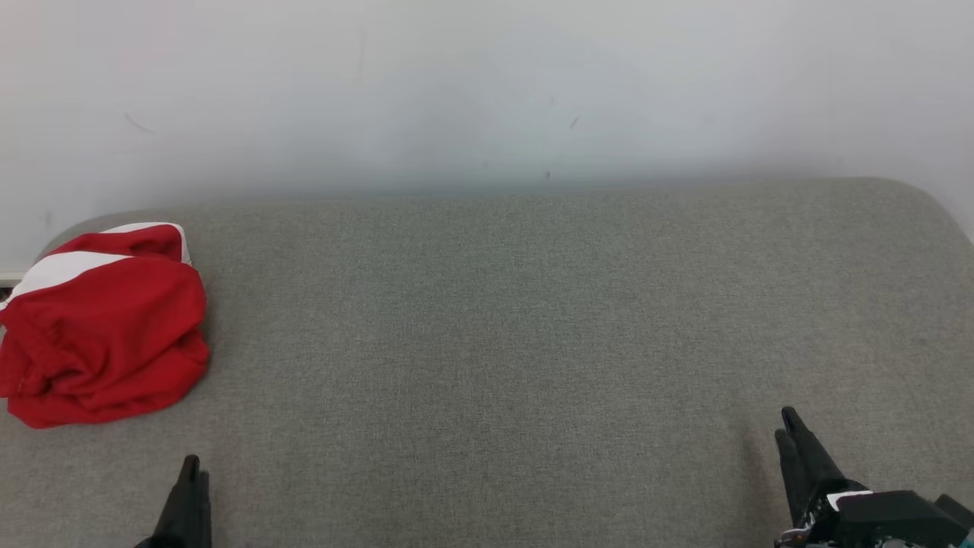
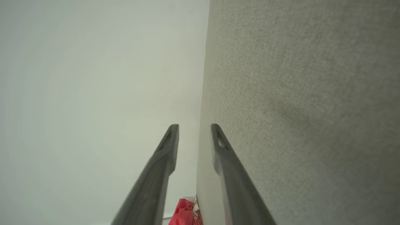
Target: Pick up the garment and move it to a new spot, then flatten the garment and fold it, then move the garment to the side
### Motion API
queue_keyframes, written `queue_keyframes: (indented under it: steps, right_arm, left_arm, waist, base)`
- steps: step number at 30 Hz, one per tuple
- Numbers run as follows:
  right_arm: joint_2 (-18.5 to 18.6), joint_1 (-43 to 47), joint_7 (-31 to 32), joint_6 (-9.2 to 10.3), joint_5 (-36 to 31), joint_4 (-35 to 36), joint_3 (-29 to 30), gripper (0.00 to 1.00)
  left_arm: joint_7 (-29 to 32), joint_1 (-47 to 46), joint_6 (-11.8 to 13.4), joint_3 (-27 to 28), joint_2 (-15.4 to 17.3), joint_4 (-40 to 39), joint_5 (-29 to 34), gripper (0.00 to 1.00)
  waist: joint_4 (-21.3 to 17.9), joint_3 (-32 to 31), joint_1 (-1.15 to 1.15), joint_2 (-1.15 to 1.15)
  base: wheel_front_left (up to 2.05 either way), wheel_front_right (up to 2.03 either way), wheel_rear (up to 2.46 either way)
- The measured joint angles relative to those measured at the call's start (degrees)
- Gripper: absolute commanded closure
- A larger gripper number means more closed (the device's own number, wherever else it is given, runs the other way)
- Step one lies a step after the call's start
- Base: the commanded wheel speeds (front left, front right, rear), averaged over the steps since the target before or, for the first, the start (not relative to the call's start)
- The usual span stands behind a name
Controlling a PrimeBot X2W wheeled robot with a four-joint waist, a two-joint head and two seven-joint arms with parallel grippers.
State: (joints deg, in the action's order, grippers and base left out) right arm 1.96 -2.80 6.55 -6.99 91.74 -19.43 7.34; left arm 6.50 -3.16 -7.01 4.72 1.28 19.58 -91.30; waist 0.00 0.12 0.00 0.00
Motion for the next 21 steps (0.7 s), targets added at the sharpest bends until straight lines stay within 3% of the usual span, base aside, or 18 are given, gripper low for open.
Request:
queue_keyframes:
  steps: [11,21]
  right_arm:
    - [-0.15,0.69,-2.05,0.01,-2.55,0.74,-1.64,0.0]
    - [0.46,0.68,-4.13,0.78,-8.38,1.91,-3.65,0.0]
  left_arm:
    - [-2.08,0.56,0.03,-2.09,-0.14,-0.23,0.96,0.0]
    - [-4.28,0.55,2.23,-3.54,-0.09,-1.43,6.28,0.0]
  waist:
    - [-0.12,-0.03,0.0,0.0]
    - [-0.27,-0.04,0.0,0.0]
  base:
    - [0.0,0.0,0.0]
    - [0.0,0.0,0.0]
